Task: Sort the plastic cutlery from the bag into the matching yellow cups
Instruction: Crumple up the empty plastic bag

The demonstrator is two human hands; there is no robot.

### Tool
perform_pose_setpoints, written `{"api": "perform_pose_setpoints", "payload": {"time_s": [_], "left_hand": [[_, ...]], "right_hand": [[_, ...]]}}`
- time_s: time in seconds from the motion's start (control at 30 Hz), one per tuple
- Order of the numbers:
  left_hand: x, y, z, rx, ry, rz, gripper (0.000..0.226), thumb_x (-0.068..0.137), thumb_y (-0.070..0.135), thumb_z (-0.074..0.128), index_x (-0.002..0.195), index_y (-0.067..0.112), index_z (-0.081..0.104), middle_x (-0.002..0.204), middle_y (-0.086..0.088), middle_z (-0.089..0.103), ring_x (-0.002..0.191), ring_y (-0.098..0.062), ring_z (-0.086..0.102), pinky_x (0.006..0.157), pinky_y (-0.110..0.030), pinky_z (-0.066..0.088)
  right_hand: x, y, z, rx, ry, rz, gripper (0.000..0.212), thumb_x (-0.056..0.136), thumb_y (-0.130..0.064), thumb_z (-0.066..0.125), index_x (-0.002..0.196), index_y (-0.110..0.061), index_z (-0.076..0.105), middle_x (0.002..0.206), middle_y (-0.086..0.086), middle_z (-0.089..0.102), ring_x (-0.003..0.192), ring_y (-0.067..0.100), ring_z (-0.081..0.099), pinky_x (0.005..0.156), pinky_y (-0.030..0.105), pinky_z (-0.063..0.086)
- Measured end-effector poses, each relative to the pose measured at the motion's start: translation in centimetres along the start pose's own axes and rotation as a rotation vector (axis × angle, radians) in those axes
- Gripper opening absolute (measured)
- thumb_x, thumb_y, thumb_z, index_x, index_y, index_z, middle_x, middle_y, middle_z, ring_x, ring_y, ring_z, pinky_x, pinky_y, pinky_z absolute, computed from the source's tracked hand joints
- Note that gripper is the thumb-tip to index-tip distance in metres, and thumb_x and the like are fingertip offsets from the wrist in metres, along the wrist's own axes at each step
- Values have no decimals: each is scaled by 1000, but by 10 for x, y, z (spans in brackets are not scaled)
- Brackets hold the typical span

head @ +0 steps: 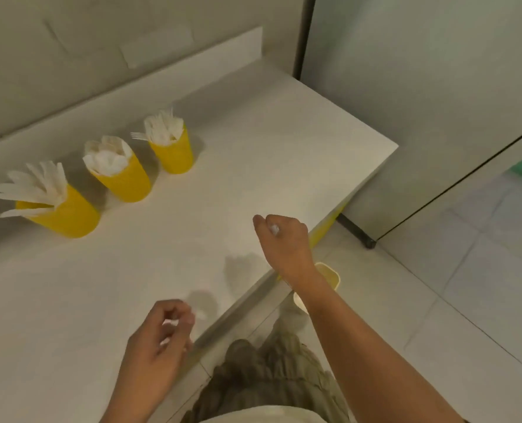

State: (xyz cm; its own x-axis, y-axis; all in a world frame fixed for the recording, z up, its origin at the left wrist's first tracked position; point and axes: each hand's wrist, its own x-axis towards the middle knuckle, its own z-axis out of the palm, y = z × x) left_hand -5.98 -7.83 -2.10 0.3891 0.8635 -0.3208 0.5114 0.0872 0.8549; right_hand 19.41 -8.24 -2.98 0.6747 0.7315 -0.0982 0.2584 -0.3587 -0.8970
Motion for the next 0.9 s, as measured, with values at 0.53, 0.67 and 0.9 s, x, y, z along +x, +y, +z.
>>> {"api": "perform_pose_setpoints", "payload": {"time_s": [0.53, 0.67, 0.9], "left_hand": [[80, 41, 284, 50, -440, 94, 21, 88, 35, 70, 107, 44, 66, 98, 5, 68, 74, -11, 67, 80, -40, 63], [108, -4, 345, 155, -427, 0, 25, 91, 16, 71, 105, 37, 68, 92, 5, 69, 74, -13, 68, 84, -47, 62], [185, -116, 453, 255, -397, -258, 17, 91, 12, 69, 92, 28, 65, 92, -5, 74, 90, -31, 74, 84, -48, 62]], "right_hand": [[-31, 198, -118, 224, -78, 389, 47, 103, -22, 32, 149, -23, 38, 129, 6, 56, 111, 18, 57, 93, 31, 46], [-18, 277, -119, 240, -41, 490, 40, 97, -2, 49, 127, -22, 31, 117, 11, 55, 91, 20, 60, 74, 29, 50], [17, 432, -83, 200, 155, 691, 25, 84, -9, 72, 87, -21, 51, 86, -4, 53, 79, 18, 53, 72, 35, 49]]}}
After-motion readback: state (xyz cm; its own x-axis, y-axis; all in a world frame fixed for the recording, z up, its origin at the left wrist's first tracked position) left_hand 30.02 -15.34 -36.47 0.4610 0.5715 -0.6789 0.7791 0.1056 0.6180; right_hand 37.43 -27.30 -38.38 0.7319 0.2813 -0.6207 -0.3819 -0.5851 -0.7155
